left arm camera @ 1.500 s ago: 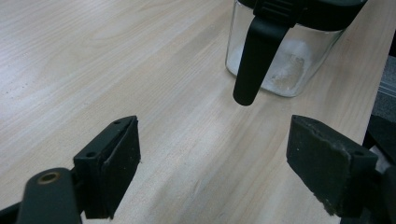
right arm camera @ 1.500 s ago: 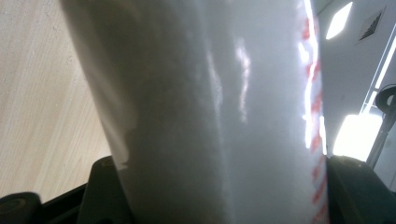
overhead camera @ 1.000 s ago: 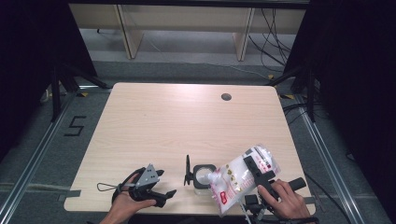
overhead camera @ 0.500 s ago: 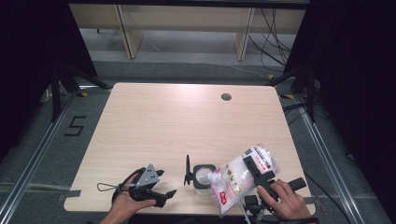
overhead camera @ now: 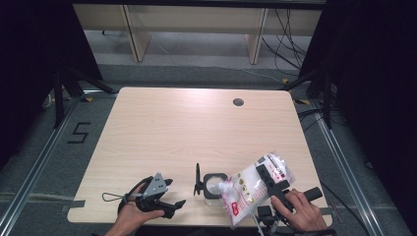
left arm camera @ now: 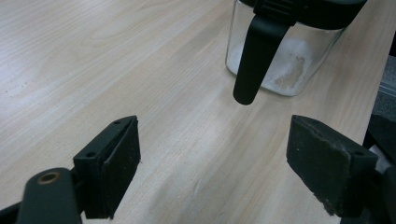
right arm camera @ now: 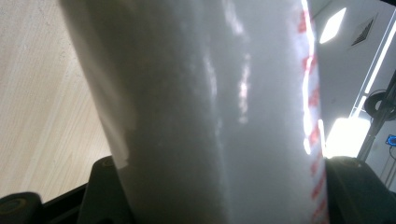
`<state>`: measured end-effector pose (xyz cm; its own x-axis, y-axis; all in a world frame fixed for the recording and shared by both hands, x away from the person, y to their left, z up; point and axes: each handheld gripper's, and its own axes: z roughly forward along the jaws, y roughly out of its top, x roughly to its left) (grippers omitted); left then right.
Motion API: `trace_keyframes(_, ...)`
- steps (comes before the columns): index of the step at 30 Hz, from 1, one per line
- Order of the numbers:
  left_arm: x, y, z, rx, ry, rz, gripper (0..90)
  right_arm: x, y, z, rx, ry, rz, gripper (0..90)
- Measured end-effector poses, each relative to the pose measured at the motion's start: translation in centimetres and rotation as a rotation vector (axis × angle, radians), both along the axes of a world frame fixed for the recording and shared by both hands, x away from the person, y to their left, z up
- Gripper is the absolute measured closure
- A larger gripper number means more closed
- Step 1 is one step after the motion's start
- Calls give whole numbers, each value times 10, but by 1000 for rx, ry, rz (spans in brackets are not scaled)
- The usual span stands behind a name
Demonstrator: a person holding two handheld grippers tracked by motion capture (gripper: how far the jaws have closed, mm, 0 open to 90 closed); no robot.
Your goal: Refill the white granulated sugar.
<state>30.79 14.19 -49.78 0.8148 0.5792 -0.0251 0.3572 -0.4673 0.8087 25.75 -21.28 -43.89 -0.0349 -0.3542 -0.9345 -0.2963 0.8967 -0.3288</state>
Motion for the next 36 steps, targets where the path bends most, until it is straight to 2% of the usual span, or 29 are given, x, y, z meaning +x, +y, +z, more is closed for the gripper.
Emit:
trace_keyframes(2,-1,-1,-1,-27,7,15,172,1,1,1,-16,-4,9,430)
trace_keyframes(5,0,-1,-1,-18,4,10,172,0,0,1,-6,-2,0,431)
trace_keyframes(7,1,0,0,11,-7,-12,172,1,0,2,-16,-9,8,431)
trace_keyframes(9,1,0,0,8,-9,-12,172,0,0,1,-16,-6,3,431)
trace_keyframes(10,0,-2,-1,-21,-5,2,172,0,0,1,-13,-6,4,431)
trace_keyframes(12,-1,-1,-1,-23,11,13,172,0,0,1,-13,-7,4,432)
trace_keyframes(15,-1,-1,0,-15,0,10,172,0,0,1,-11,-8,3,432)
trace_keyframes(19,-1,-1,-1,-18,4,10,172,-1,0,1,-14,-12,6,432)
trace_keyframes(21,0,0,0,0,1,0,172,-1,0,2,-16,-15,16,433)
trace_keyframes(22,1,-1,-1,-8,-10,-4,172,-1,-1,0,6,-2,2,432)
trace_keyframes(24,0,-1,0,-8,-7,-3,172,-1,-1,0,4,-2,1,433)
trace_keyframes(25,1,1,0,11,-10,-14,172,-1,-1,0,6,-2,2,433)
trace_keyframes(26,0,-1,-1,-17,0,7,172,-1,-1,0,9,-1,3,433)
trace_keyframes(27,0,-1,-1,-14,2,7,172,0,0,1,-9,-9,9,433)
trace_keyframes(28,0,-1,-1,-9,-5,-1,172,0,0,1,-9,-9,8,433)
trace_keyframes(29,-1,-1,-1,-17,5,10,172,0,-1,0,12,-2,5,433)
trace_keyframes(30,-1,-1,-1,-18,3,11,172,-1,-1,0,12,-4,6,433)
trace_keyframes(31,1,0,0,5,-7,-7,172,-1,0,1,-2,-13,17,433)
trace_keyframes(32,1,0,0,9,-10,-12,172,0,0,2,-6,-17,19,433)
trace_keyframes(34,1,0,0,11,-8,-13,172,-1,-1,0,11,-6,8,433)
trace_keyframes(35,0,0,0,-2,5,2,172,-1,0,1,-4,-15,17,433)
trace_keyframes(36,1,0,0,5,-6,-8,172,-1,-1,2,-4,-13,15,433)
